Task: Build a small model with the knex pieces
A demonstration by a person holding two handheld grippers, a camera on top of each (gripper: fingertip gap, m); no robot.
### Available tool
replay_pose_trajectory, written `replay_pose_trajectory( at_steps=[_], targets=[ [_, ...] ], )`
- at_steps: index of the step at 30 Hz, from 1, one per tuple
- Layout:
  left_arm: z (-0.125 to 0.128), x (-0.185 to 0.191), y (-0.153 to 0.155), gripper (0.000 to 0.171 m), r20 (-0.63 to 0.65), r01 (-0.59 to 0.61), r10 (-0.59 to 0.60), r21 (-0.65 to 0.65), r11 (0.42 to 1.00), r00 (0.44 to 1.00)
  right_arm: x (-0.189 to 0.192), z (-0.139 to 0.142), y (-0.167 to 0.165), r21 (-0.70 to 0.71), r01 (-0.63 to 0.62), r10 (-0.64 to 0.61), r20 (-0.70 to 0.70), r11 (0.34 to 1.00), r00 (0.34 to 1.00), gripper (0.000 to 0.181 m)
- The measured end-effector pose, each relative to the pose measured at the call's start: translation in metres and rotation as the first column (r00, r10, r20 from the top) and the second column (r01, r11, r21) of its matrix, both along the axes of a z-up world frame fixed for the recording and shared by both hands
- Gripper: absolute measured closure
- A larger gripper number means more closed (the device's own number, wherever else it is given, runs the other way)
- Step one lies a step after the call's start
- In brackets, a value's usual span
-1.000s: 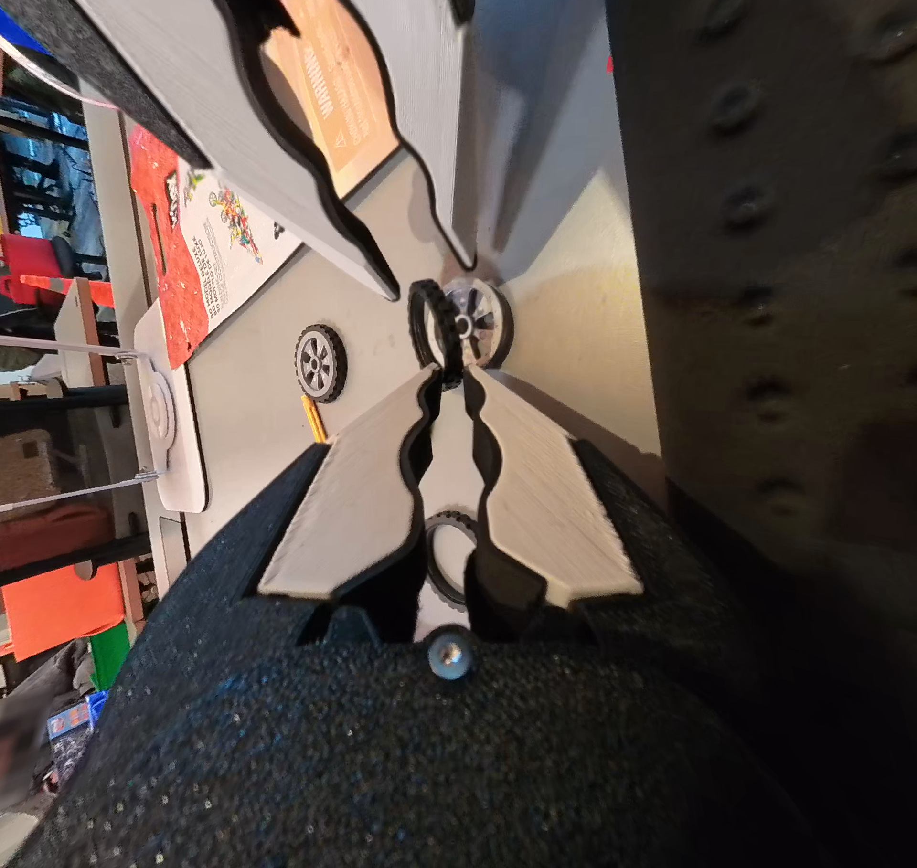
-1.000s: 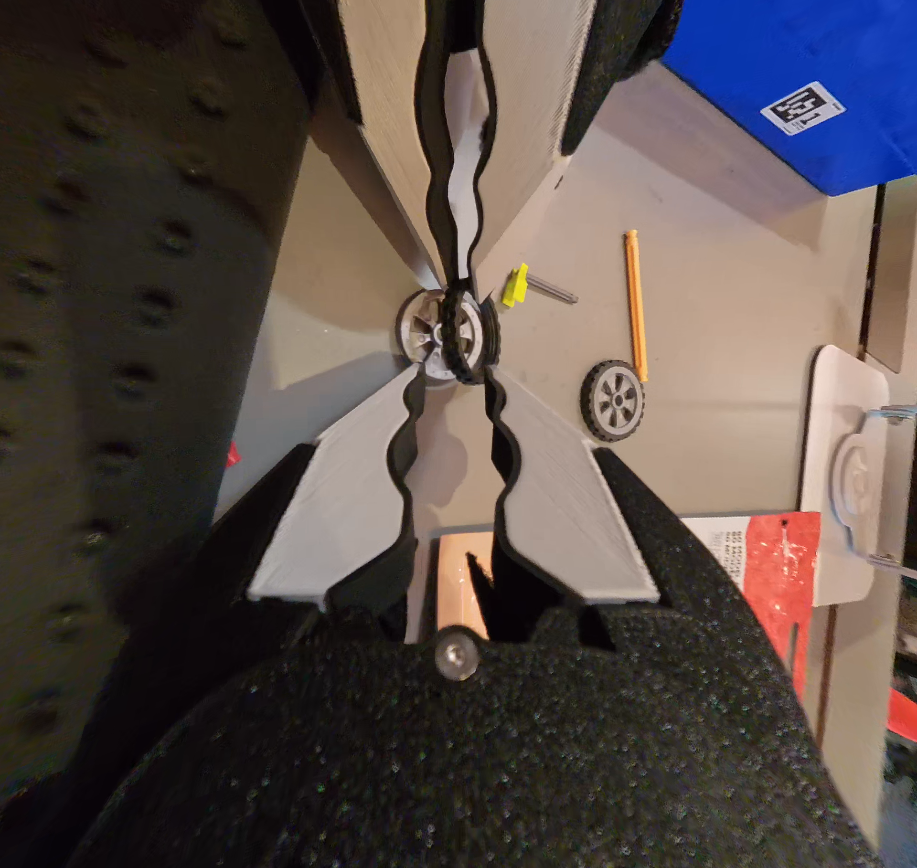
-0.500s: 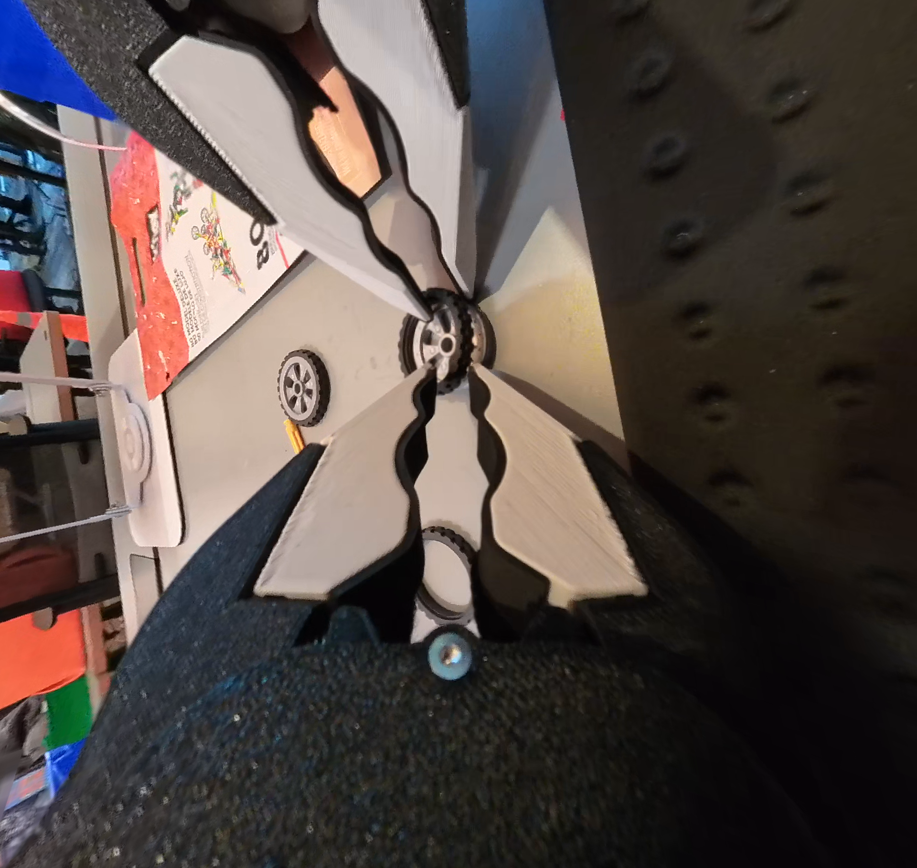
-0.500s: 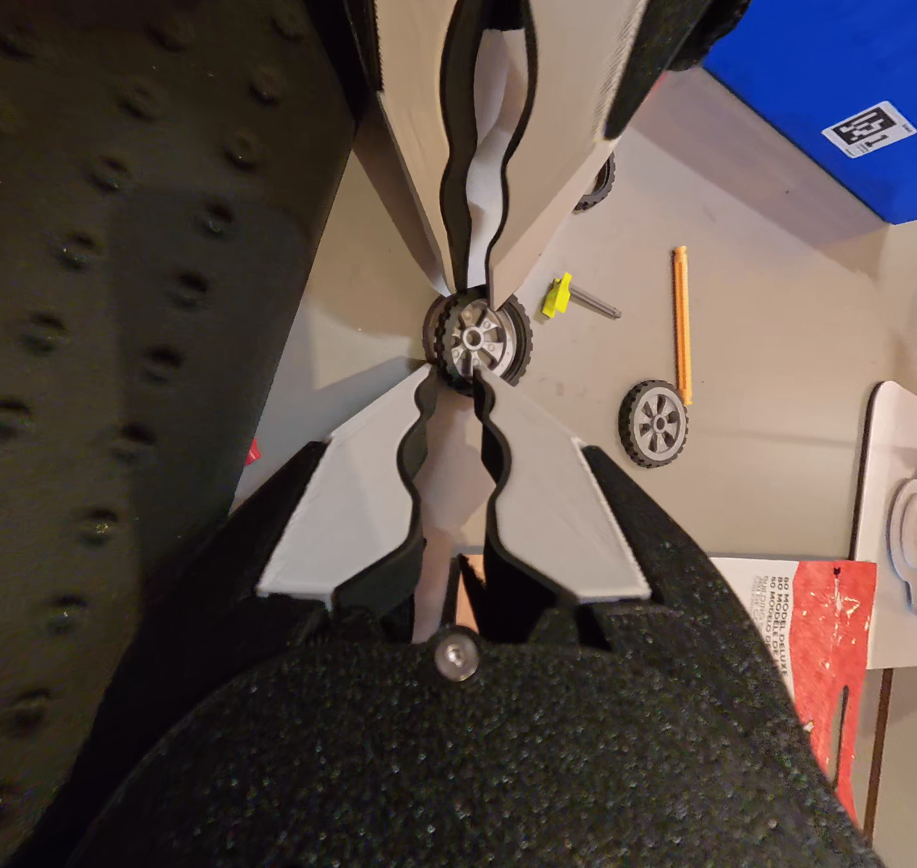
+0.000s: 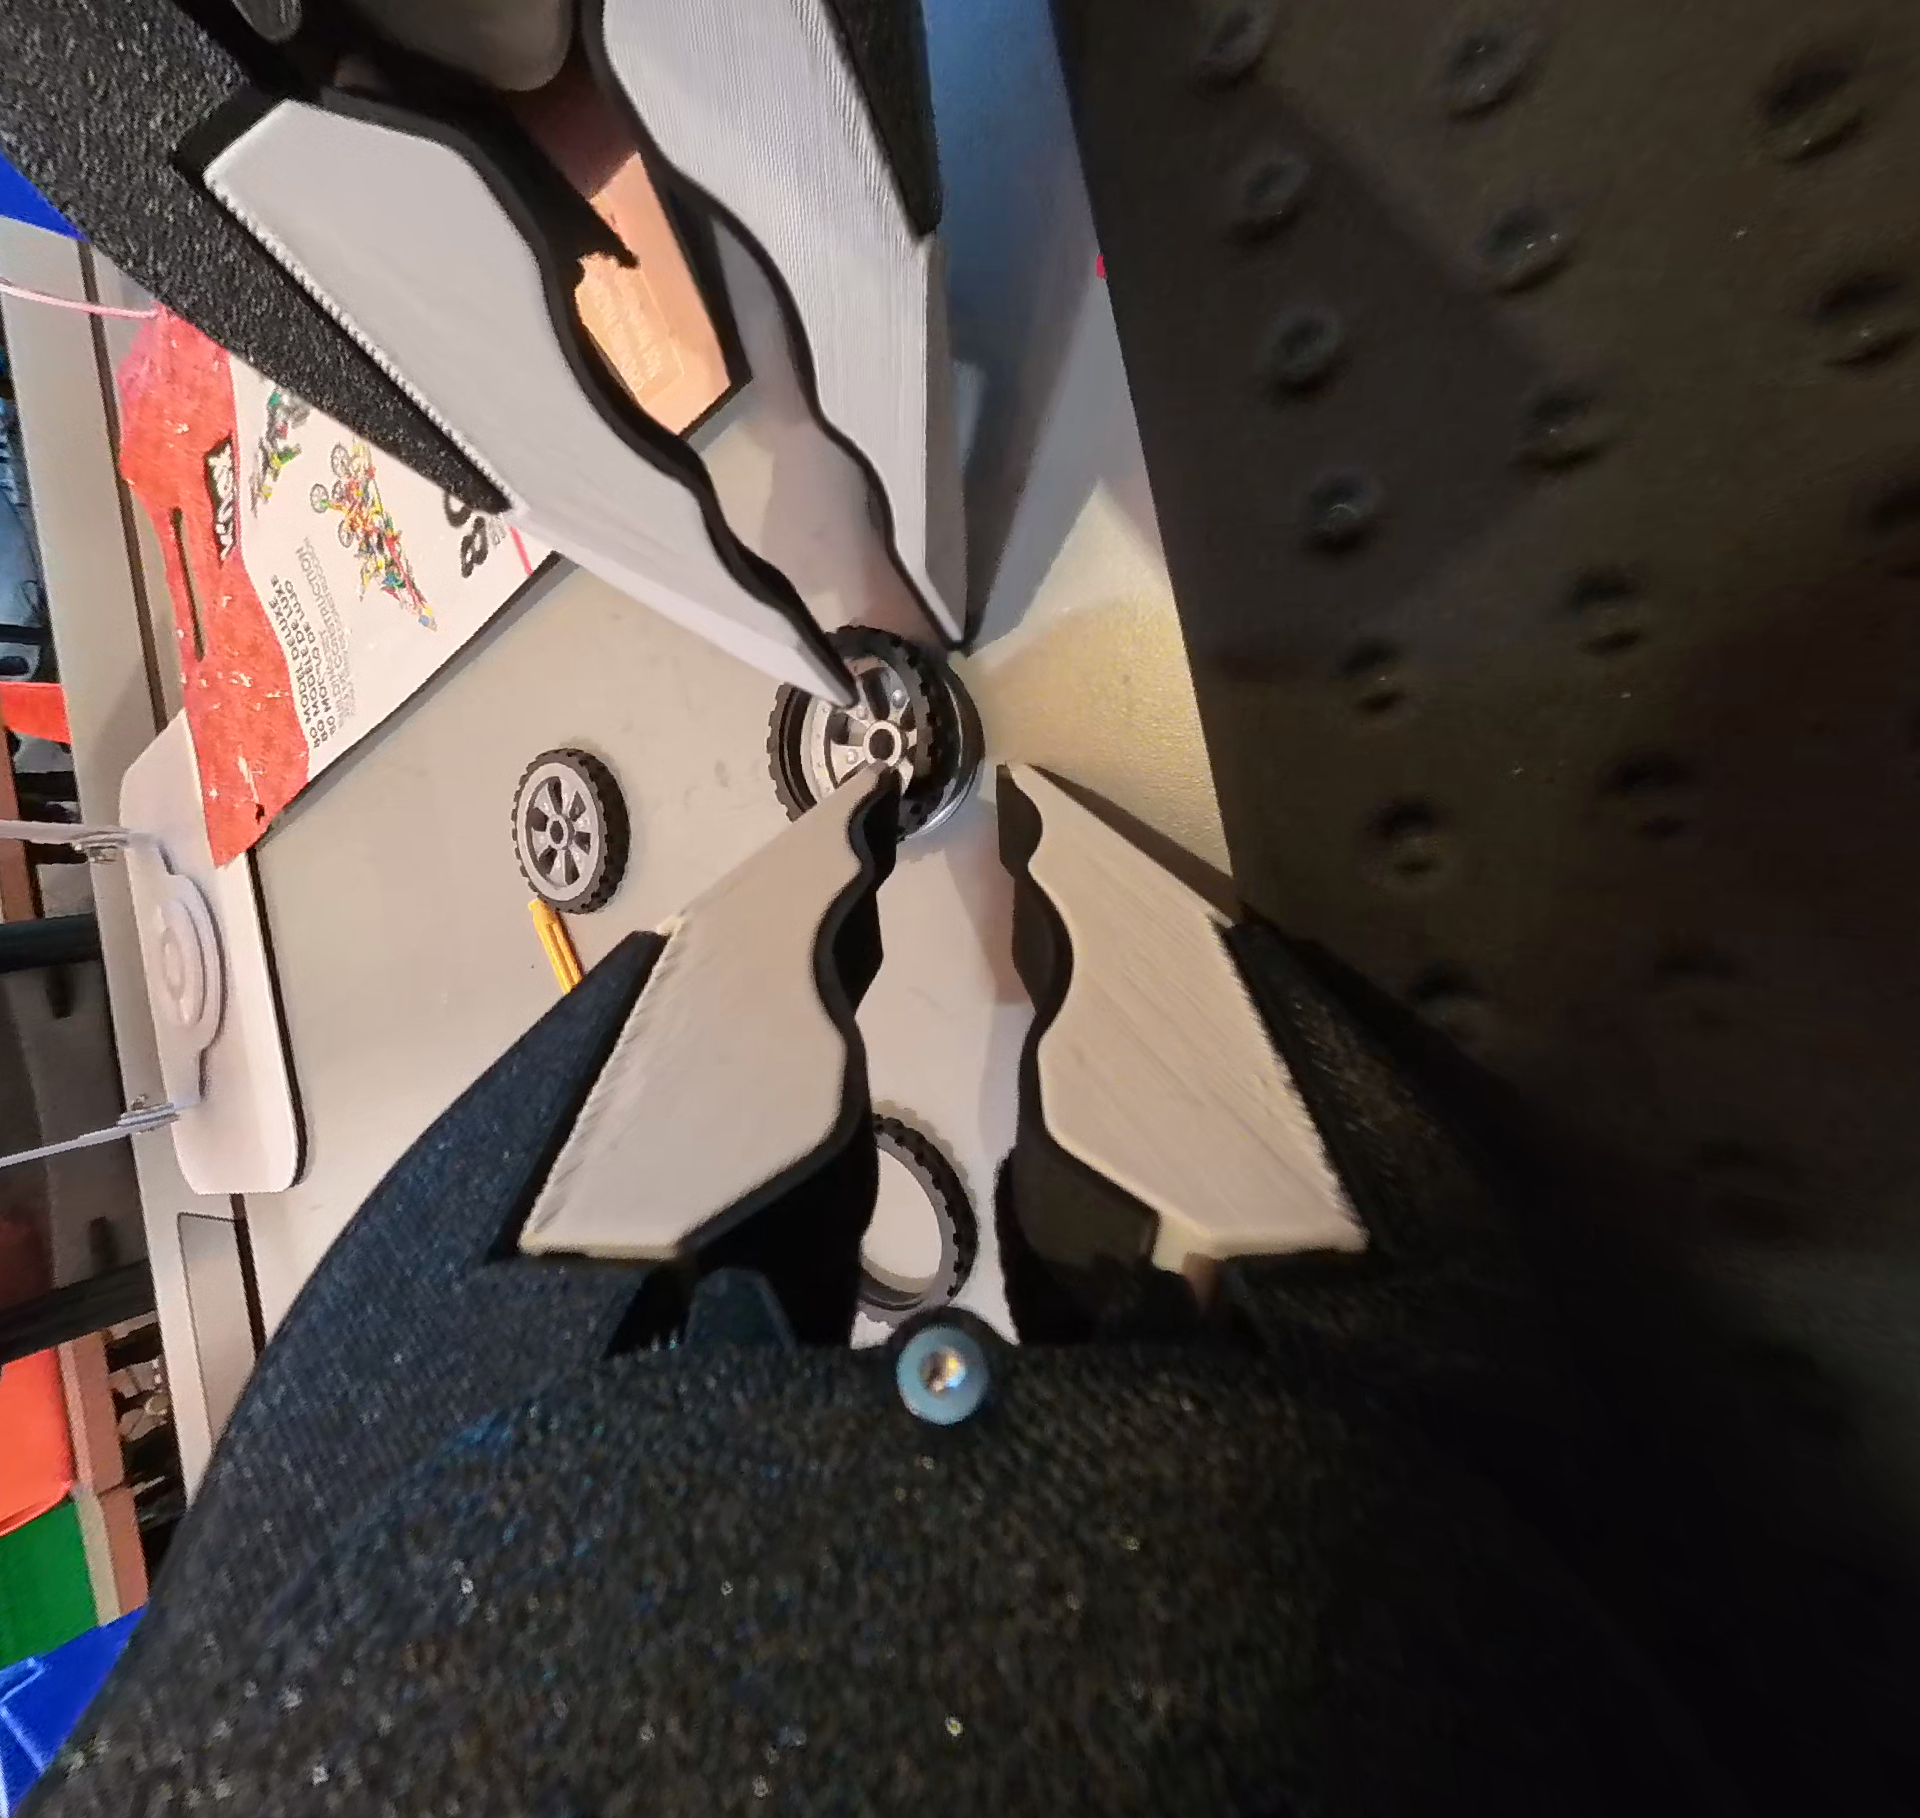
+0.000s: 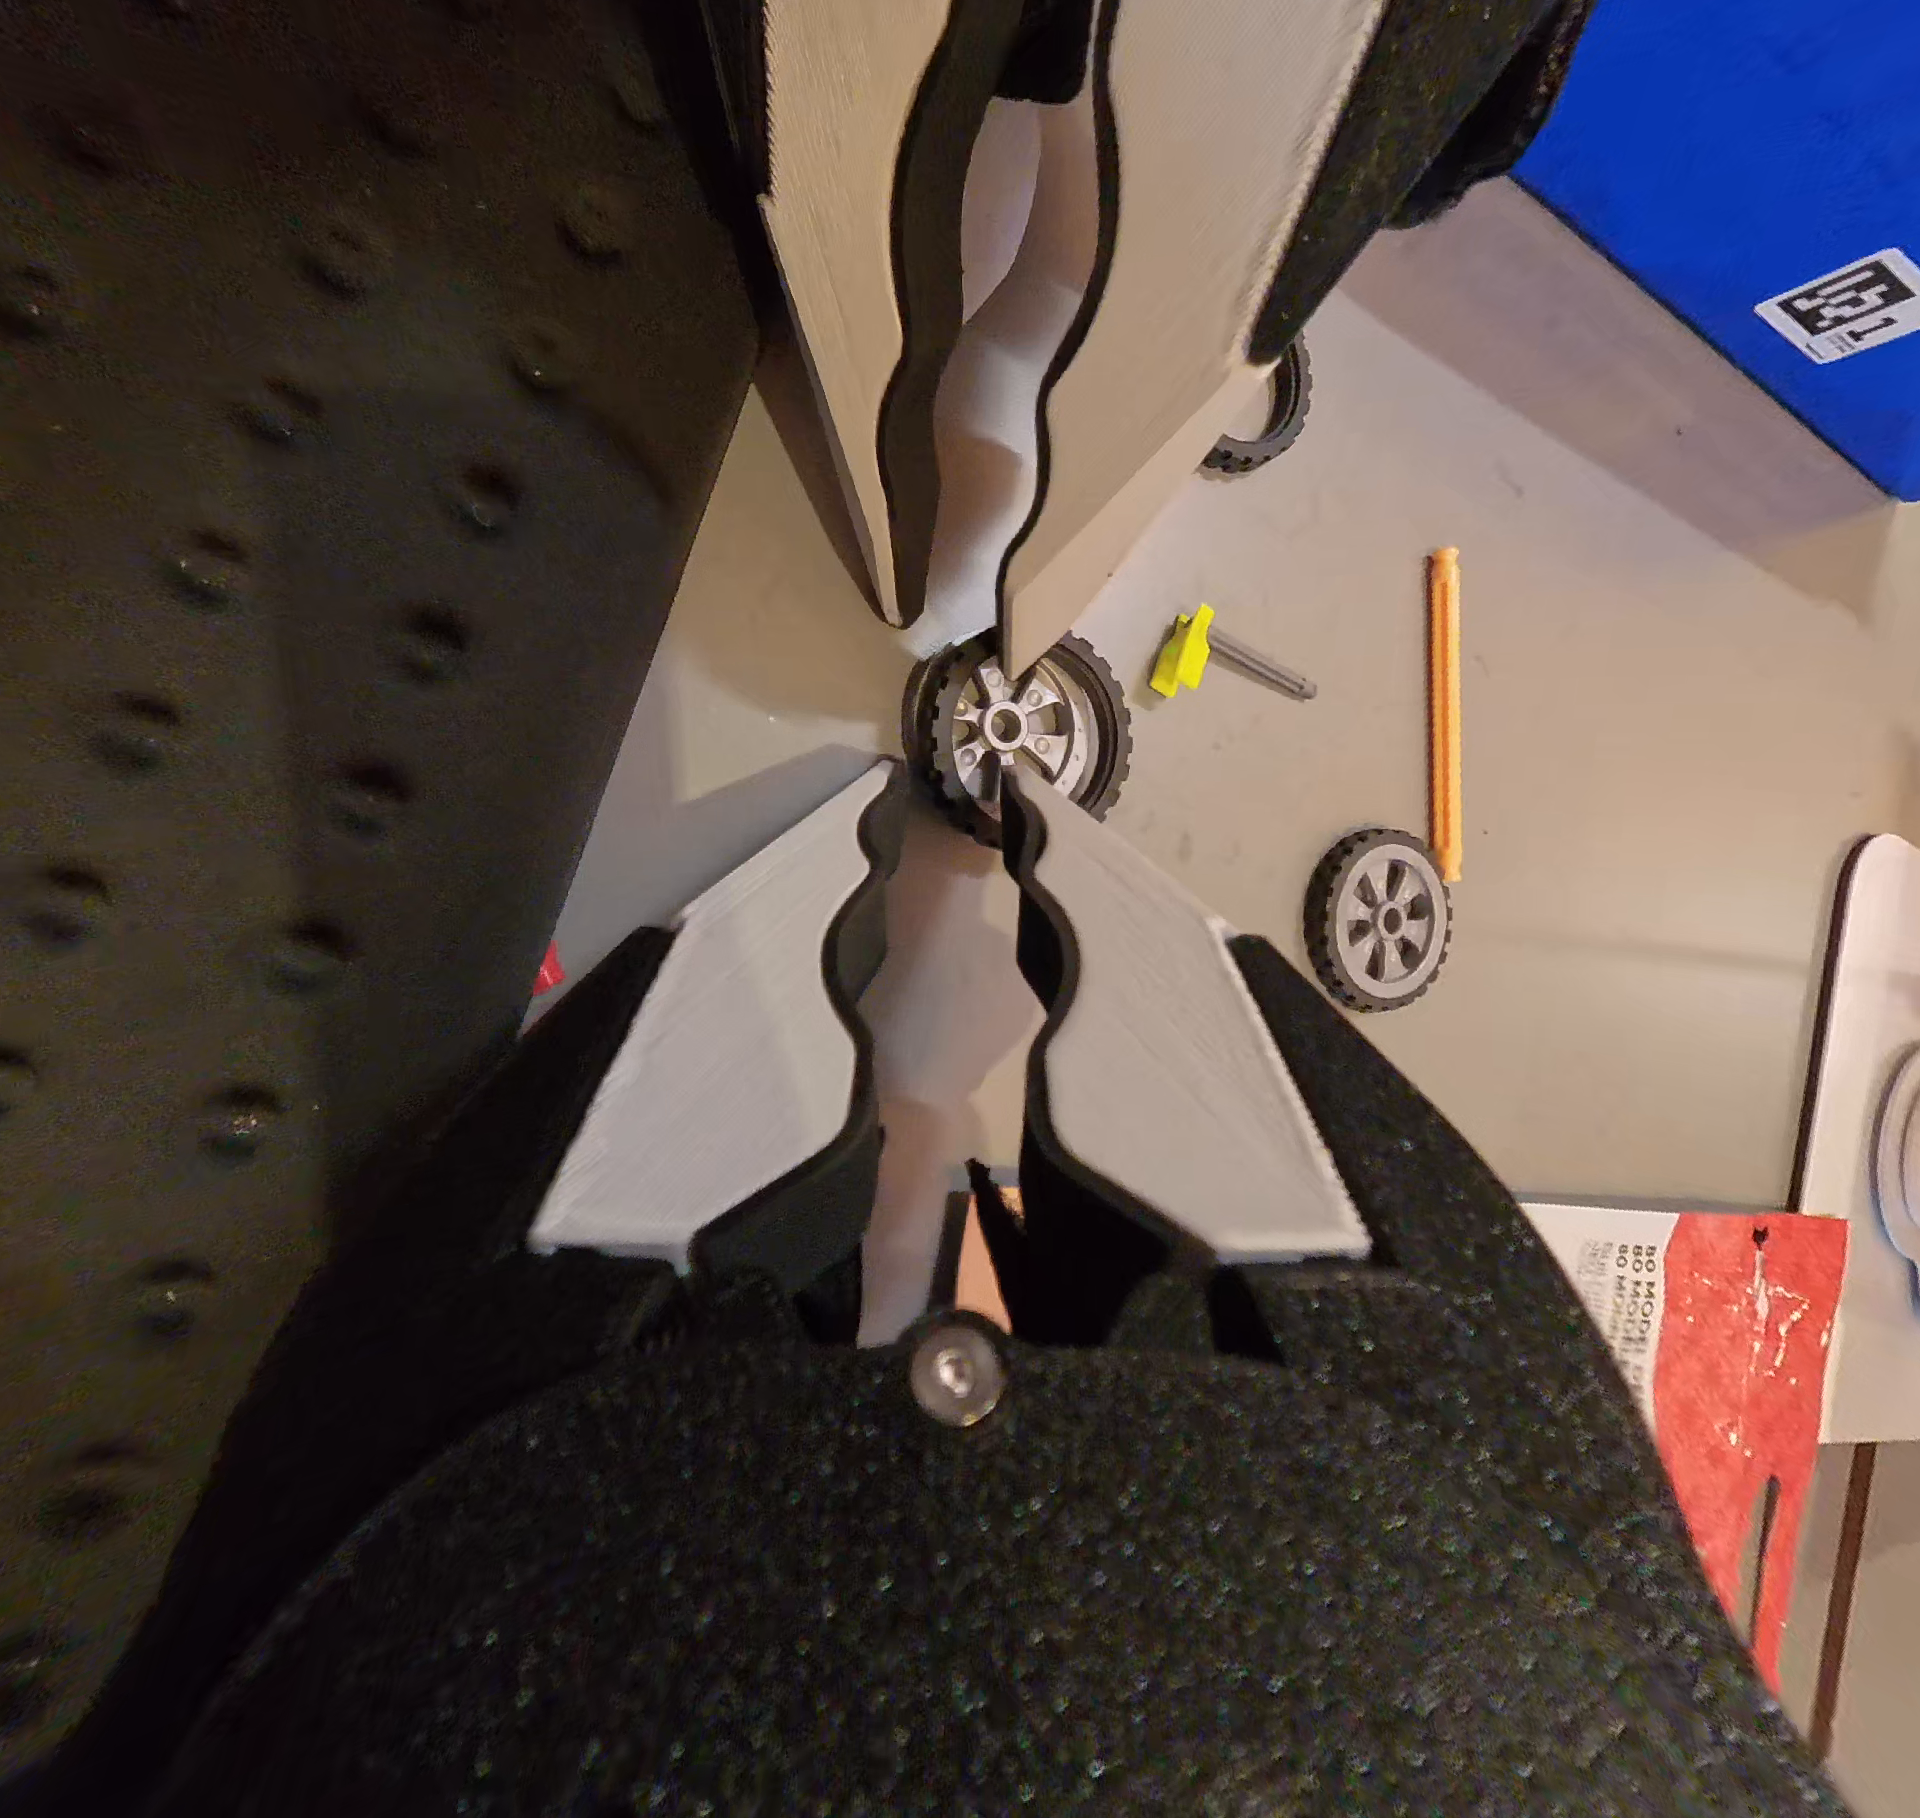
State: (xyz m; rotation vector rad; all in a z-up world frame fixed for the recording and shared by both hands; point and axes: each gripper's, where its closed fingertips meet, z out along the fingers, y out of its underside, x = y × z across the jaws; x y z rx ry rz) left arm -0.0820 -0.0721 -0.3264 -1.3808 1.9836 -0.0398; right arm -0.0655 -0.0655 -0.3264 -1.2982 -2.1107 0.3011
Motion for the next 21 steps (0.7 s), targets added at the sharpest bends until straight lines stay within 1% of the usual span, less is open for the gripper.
replay_pose_trajectory(
  at_steps=[2, 6, 8, 9, 10, 21],
  targets=[
    [0.001, -0.002, 0.002, 0.154, -0.008, -0.002, 0.002, 0.014, 1.0, 1.0, -0.001, 0.001, -0.001, -0.002, 0.002, -0.002, -0.005, 1.0, 1.0, 0.16],
    [0.0, -0.005, 0.003, 0.154, -0.015, -0.001, 0.001, -0.002, 1.0, 1.0, -0.001, 0.002, 0.0, 0.006, 0.01, -0.01, -0.007, 1.0, 1.0, 0.16],
    [0.0, -0.004, 0.003, 0.155, -0.022, 0.007, -0.007, 0.009, 1.0, 1.0, -0.002, 0.001, 0.0, 0.013, 0.015, -0.015, -0.013, 1.0, 1.0, 0.163],
    [-0.001, -0.004, 0.002, 0.156, -0.027, 0.013, -0.013, 0.013, 1.0, 1.0, -0.002, 0.001, 0.0, 0.01, 0.014, -0.014, -0.018, 1.0, 1.0, 0.169],
    [-0.001, -0.004, 0.002, 0.157, -0.03, 0.017, -0.017, 0.021, 1.0, 0.999, -0.003, 0.0, -0.001, 0.007, 0.012, -0.012, -0.022, 1.0, 1.0, 0.17],
    [-0.001, -0.006, -0.004, 0.166, -0.035, 0.04, -0.038, 0.056, 0.998, 0.999, -0.01, 0.002, -0.01, 0.007, -0.029, 0.029, -0.045, 1.0, 0.999, 0.172]
  ],
)
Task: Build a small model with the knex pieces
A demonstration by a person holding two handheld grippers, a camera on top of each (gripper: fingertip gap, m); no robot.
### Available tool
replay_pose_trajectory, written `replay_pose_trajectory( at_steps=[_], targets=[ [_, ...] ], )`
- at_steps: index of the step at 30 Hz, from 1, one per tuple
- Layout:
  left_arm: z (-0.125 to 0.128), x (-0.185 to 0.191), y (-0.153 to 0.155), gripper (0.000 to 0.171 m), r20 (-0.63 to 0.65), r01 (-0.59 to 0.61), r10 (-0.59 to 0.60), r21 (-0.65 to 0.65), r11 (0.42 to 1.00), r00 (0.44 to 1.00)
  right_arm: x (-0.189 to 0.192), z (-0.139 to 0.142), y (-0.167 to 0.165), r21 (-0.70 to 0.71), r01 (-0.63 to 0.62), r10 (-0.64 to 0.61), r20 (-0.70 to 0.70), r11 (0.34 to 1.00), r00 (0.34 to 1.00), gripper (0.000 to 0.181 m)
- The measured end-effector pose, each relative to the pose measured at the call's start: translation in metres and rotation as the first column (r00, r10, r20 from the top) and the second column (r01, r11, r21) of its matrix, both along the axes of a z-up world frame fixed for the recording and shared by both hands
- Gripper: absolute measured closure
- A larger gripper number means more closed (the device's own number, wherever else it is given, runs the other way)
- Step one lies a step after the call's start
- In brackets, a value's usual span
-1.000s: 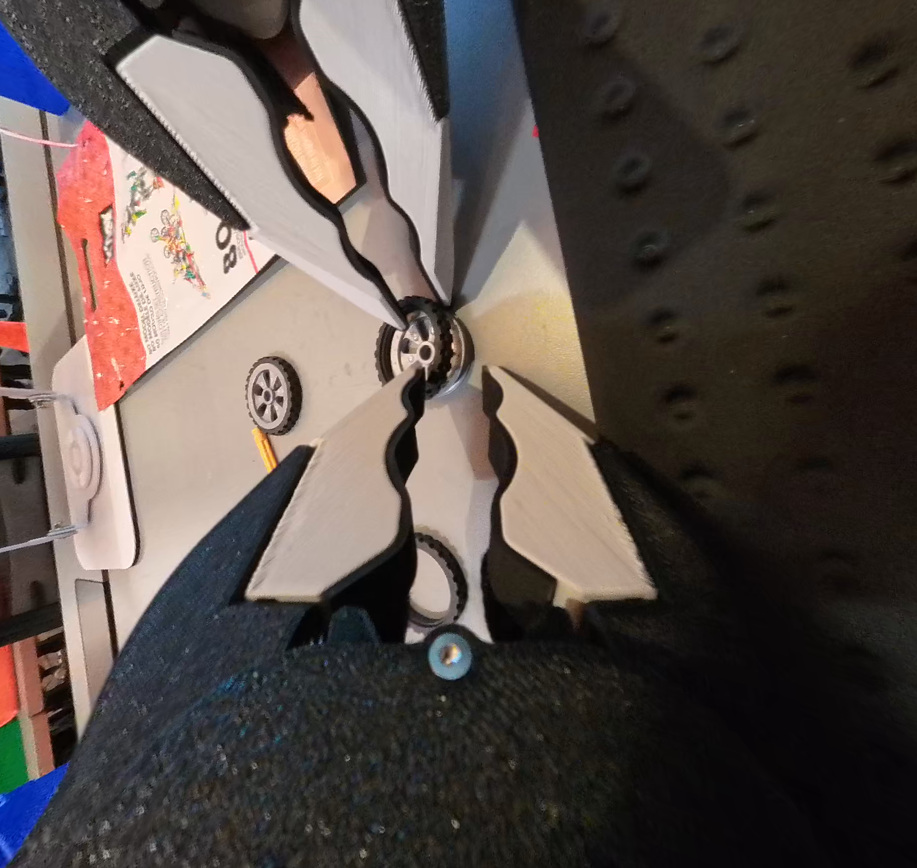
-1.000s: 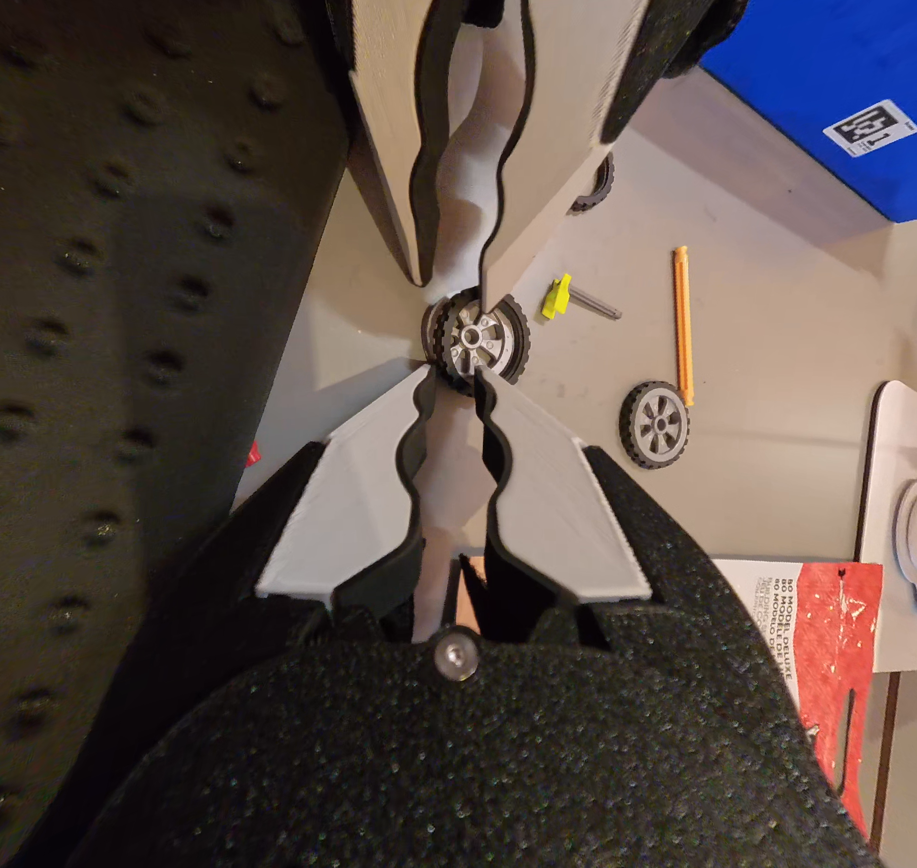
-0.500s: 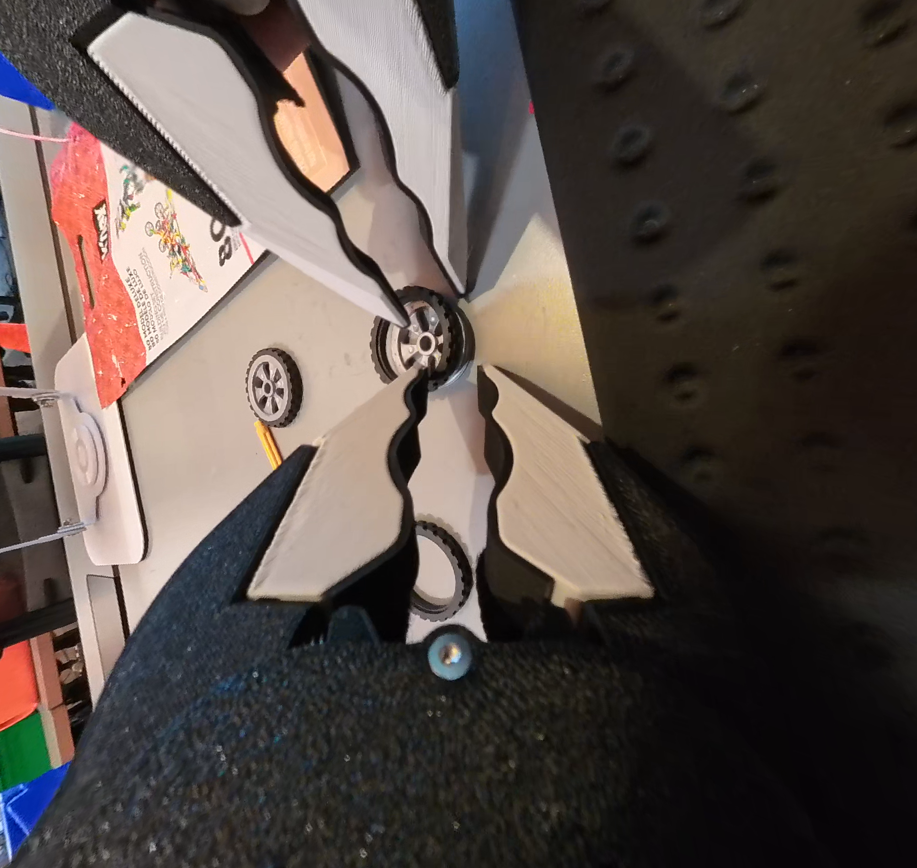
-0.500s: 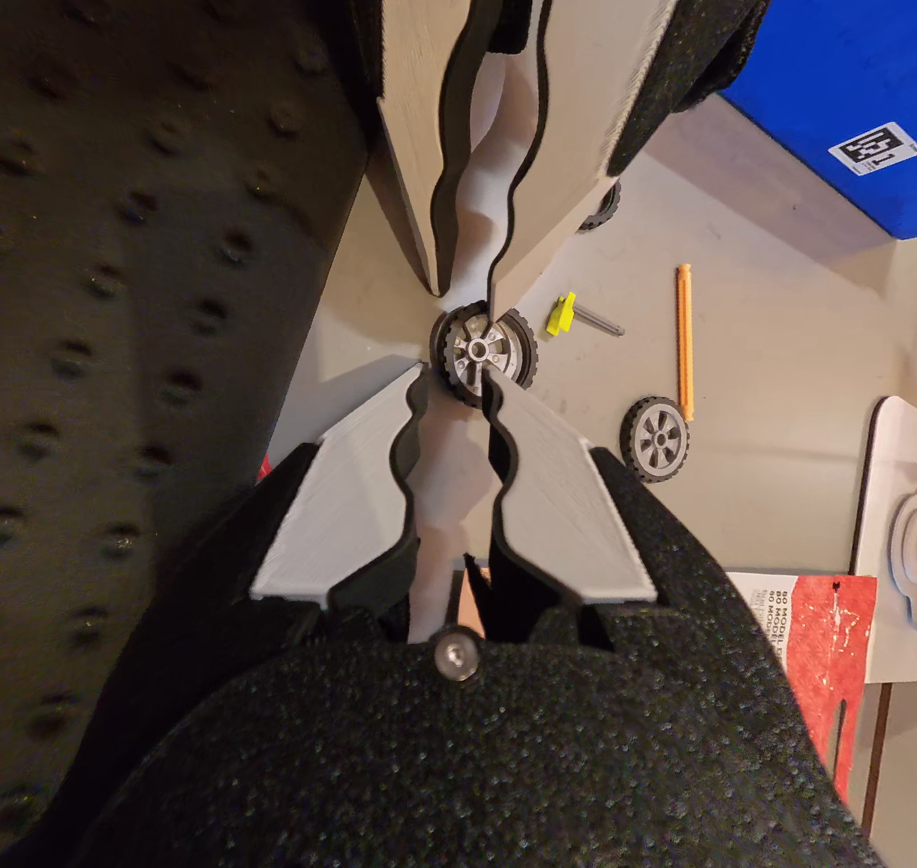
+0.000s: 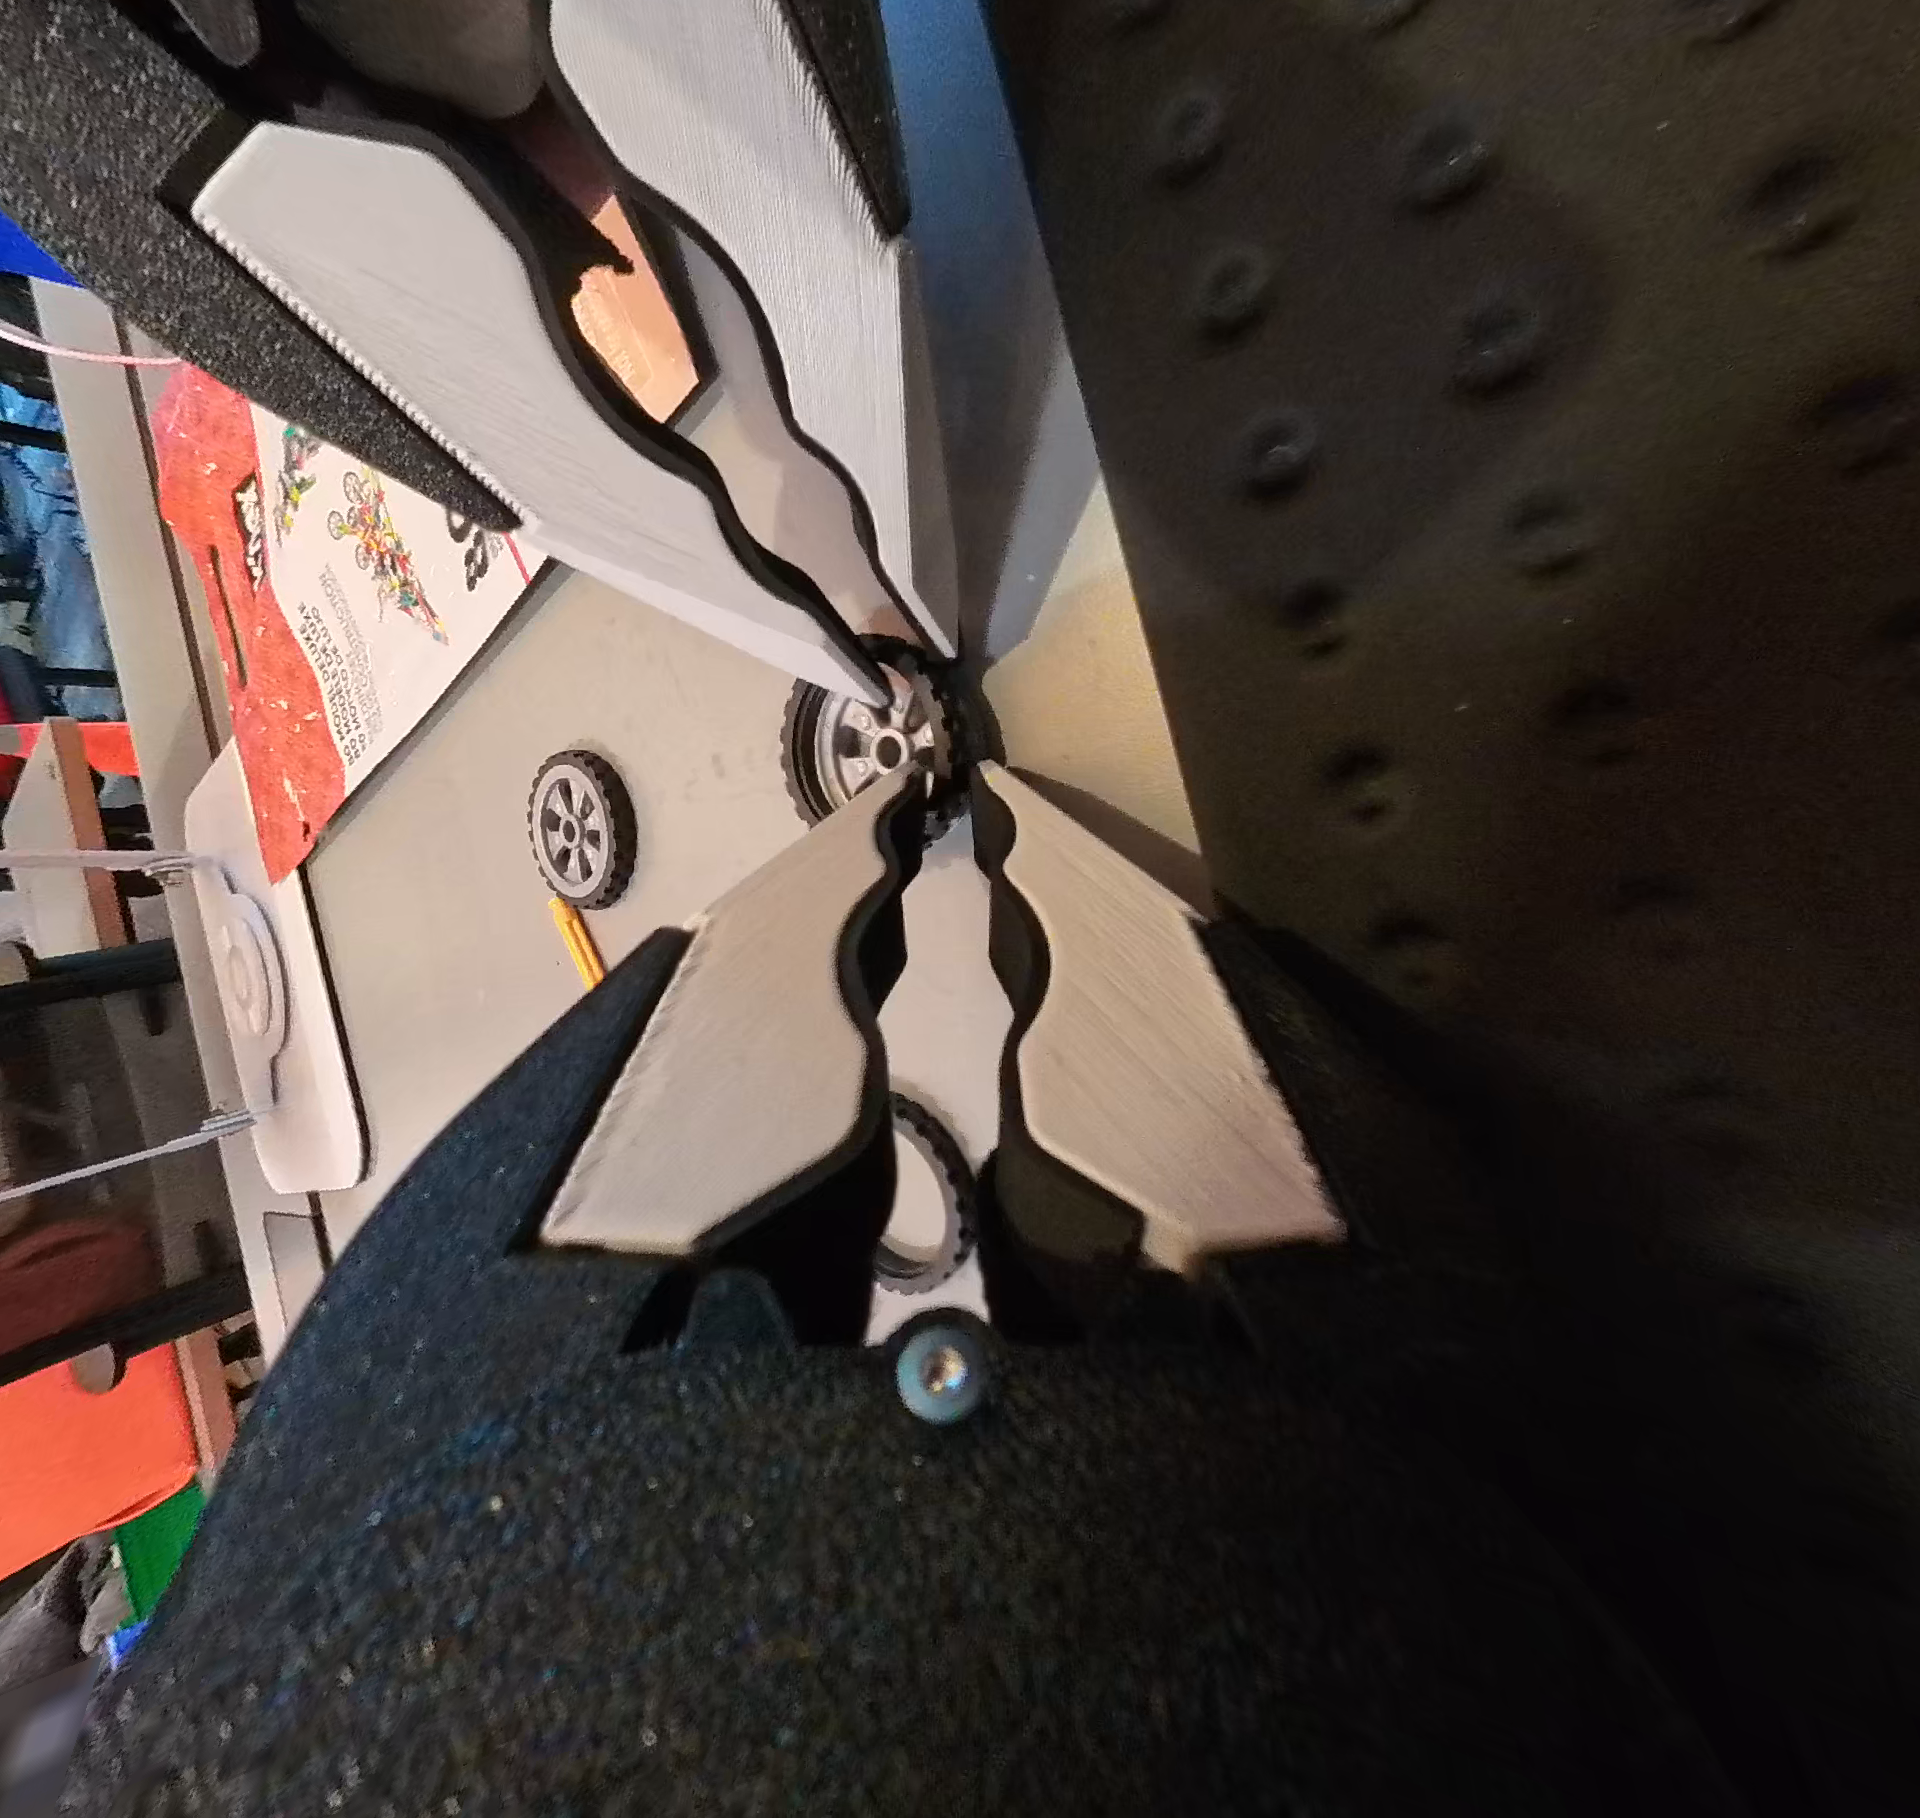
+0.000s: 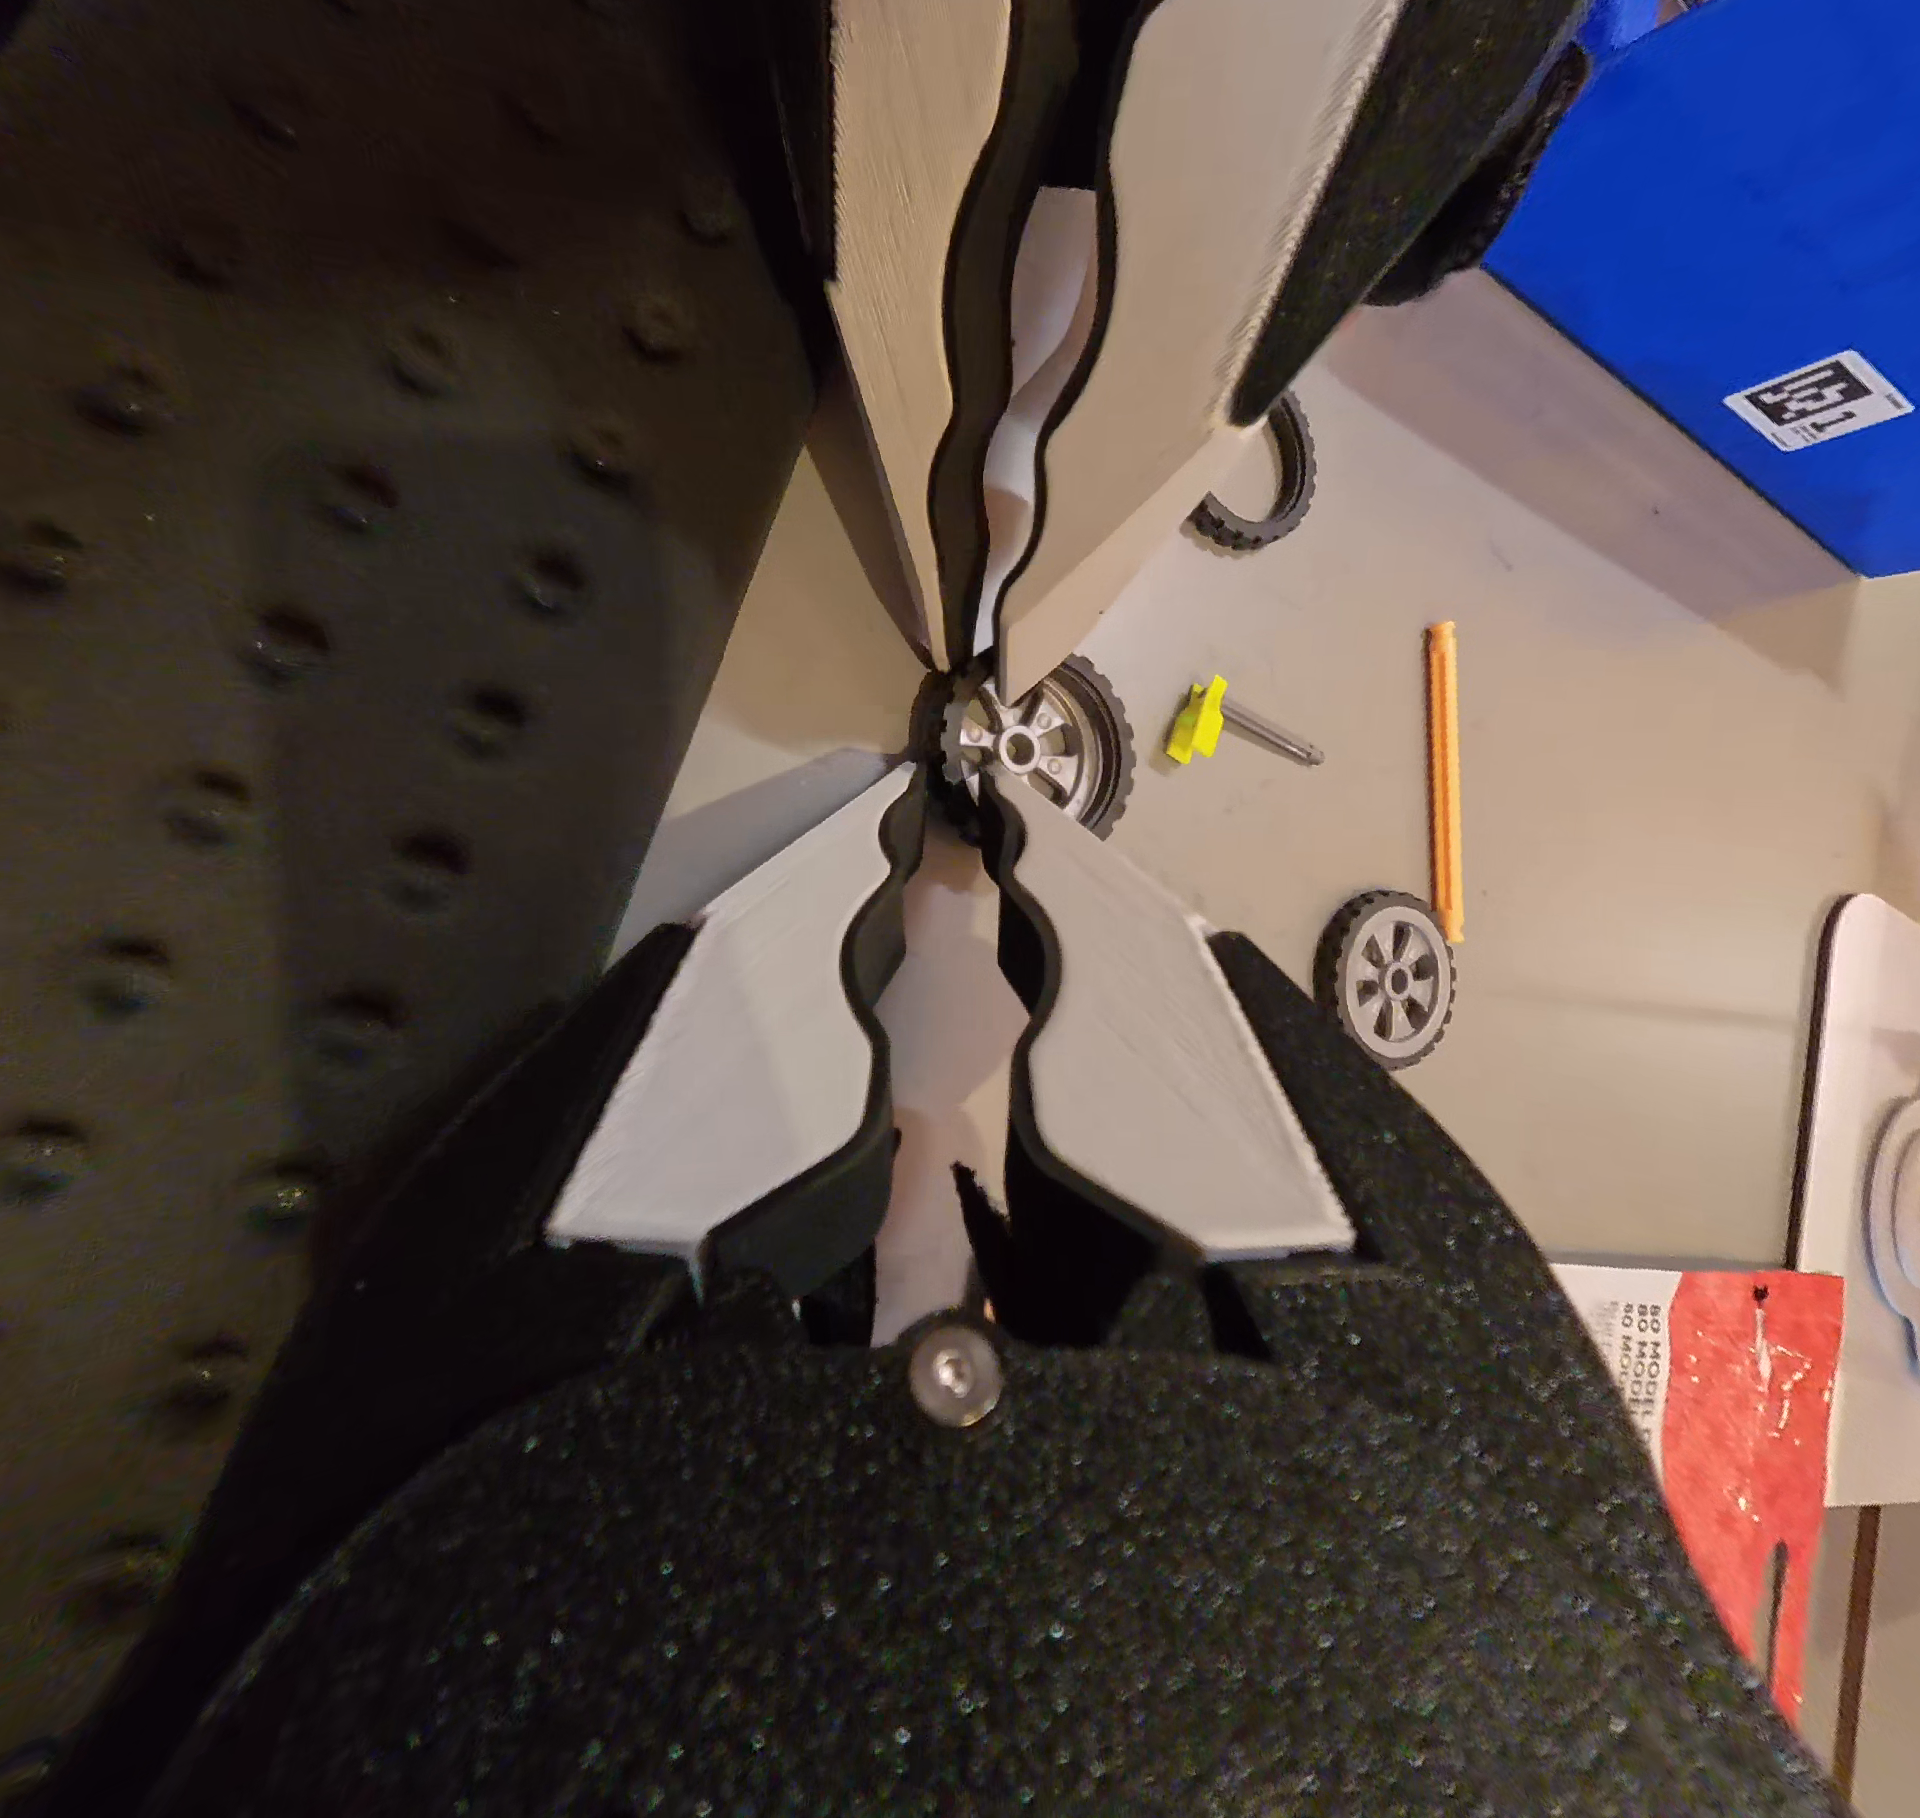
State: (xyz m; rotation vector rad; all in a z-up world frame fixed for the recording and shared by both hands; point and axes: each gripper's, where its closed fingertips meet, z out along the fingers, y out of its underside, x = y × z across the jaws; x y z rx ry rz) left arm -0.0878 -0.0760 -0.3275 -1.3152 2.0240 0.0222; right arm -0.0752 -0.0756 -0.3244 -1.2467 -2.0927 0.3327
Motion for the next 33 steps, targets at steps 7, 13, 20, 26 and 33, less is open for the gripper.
replay_pose_trajectory(
  at_steps=[7, 13, 20, 26, 33],
  targets=[
    [-0.001, -0.002, -0.005, 0.164, -0.001, 0.008, -0.008, 0.013, 1.0, 1.0, -0.001, -0.002, -0.003, -0.015, -0.005, 0.005, 0.008, 1.0, 1.0, 0.171],
    [-0.001, -0.003, -0.004, 0.164, 0.003, 0.015, -0.015, 0.027, 1.0, 1.0, -0.003, 0.011, -0.007, -0.092, -0.003, 0.0, -0.043, 0.996, 0.999, 0.166],
    [-0.001, -0.001, -0.007, 0.166, -0.003, 0.048, -0.048, 0.071, 0.996, 0.999, -0.006, 0.013, -0.008, -0.281, 0.034, -0.051, -0.056, 0.959, 0.997, 0.167],
    [-0.001, -0.001, -0.009, 0.167, -0.011, 0.068, -0.067, 0.091, 0.994, 0.998, -0.006, 0.014, 0.008, -0.429, 0.127, -0.168, -0.059, 0.894, 0.984, 0.181],
    [-0.001, -0.001, -0.01, 0.167, -0.005, 0.064, -0.064, 0.065, 0.996, 0.998, -0.004, 0.0, 0.007, -0.406, 0.139, -0.157, -0.01, 0.903, 0.988, 0.181]
  ],
)
